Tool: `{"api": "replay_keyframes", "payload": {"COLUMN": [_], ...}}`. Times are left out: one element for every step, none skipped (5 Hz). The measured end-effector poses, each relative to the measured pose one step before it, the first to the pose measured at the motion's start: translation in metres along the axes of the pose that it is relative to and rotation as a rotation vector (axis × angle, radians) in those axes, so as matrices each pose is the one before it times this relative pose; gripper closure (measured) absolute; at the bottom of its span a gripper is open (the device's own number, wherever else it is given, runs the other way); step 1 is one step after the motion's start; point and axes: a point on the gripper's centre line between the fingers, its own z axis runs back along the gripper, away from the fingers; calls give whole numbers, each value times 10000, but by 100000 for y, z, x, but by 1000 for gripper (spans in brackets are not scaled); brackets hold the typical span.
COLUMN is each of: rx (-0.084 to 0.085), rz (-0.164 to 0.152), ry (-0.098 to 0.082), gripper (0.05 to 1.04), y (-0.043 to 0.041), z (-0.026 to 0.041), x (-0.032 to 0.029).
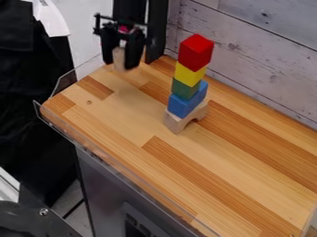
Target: Put the cylinder on the left side of the table
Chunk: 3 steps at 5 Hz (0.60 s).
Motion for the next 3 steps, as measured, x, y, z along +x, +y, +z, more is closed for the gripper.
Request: {"api": "replay_keyframes", "payload": {"rx": [-130, 18, -408], "rz": [215, 755, 583], "ry": [129, -13, 279], "gripper": [535, 535, 535], "y": [-39, 155, -126], "z": [-1406, -897, -1264], "x": [772, 561, 296]}}
